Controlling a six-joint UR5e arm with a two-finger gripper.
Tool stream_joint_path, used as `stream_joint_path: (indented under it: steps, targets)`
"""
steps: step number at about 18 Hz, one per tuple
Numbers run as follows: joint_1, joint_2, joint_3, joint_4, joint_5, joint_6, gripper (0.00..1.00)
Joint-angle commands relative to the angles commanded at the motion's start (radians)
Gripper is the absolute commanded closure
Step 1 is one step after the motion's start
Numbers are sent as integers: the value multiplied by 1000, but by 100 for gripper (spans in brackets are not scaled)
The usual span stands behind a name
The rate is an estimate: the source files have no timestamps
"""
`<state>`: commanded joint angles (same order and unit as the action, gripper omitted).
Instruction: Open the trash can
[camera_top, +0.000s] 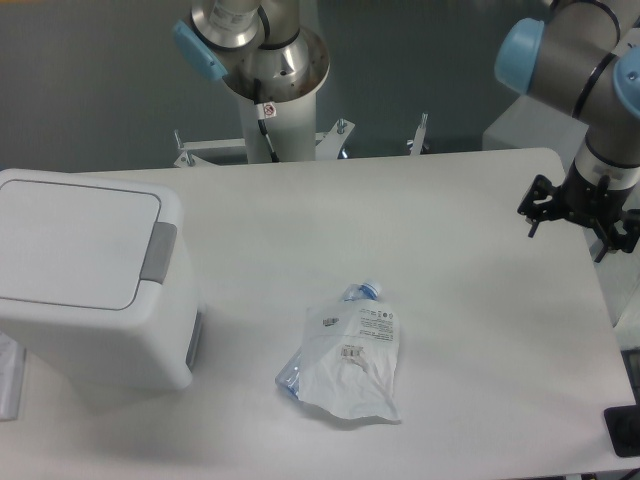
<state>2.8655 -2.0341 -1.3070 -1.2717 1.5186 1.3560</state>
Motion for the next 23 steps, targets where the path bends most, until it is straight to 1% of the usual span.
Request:
stream_joint_path:
  steps: [6, 9, 11, 13, 15, 17, 20, 23]
  targets:
    - [-6, 2, -6, 3, -11, 0, 0]
    - [1, 0, -17, 5, -69, -2, 0]
    - [6, 0, -25, 6, -110, -26, 0]
    - [12, 5, -25, 6, -156, -89, 0]
    - [17, 5, -15, 6, -246, -200, 0]
    - [18, 11, -15, 18, -305, -302, 0]
    - [11, 24, -17, 17, -334, -328, 0]
    - [8, 58, -28, 17, -409, -363, 0]
